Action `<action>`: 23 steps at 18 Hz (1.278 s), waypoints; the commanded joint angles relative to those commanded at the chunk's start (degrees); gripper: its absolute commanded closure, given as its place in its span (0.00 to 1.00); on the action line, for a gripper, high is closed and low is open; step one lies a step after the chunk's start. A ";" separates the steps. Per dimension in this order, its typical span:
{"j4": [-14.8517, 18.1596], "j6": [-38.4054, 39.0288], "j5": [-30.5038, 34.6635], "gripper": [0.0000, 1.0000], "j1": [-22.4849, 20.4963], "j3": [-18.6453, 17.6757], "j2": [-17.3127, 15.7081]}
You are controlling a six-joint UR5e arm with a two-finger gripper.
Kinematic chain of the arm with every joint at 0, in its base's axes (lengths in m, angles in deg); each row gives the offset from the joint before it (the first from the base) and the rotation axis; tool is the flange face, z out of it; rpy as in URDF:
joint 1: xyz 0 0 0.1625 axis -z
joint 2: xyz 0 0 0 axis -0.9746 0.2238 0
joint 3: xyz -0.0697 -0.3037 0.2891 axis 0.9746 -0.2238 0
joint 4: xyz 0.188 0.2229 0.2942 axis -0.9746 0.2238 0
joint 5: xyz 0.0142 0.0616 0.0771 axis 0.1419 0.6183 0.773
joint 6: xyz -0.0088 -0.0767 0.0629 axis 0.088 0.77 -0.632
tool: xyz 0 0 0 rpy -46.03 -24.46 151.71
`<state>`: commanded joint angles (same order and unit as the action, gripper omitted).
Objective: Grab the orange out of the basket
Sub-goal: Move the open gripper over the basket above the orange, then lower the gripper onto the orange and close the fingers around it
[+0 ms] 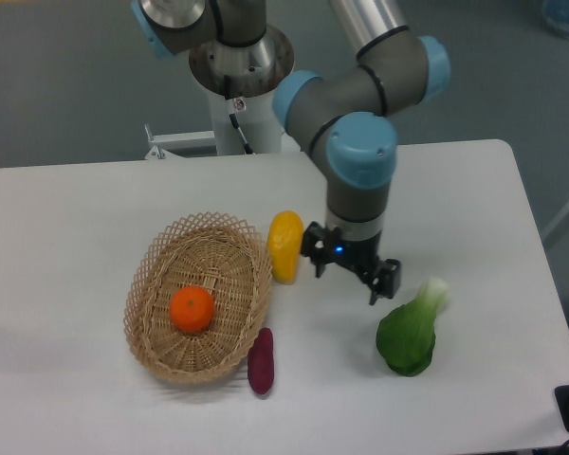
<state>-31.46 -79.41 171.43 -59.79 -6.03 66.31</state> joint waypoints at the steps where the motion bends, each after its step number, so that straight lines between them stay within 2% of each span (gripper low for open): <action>1: -0.09 3.68 0.00 0.00 1.05 0.09 0.17; 3: -0.96 14.66 -0.09 0.00 3.51 1.14 0.79; 4: -1.58 16.18 -0.96 0.00 4.83 1.06 0.88; 9: -1.85 16.20 -3.24 0.00 8.62 1.49 2.63; 11: -1.41 16.11 -5.00 0.00 10.11 0.54 2.72; 17: -0.88 15.85 -3.96 0.00 12.67 -1.58 3.08; 23: 1.05 15.67 -2.65 0.00 15.21 -3.34 3.51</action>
<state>-30.41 -63.73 168.79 -44.57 -9.37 69.82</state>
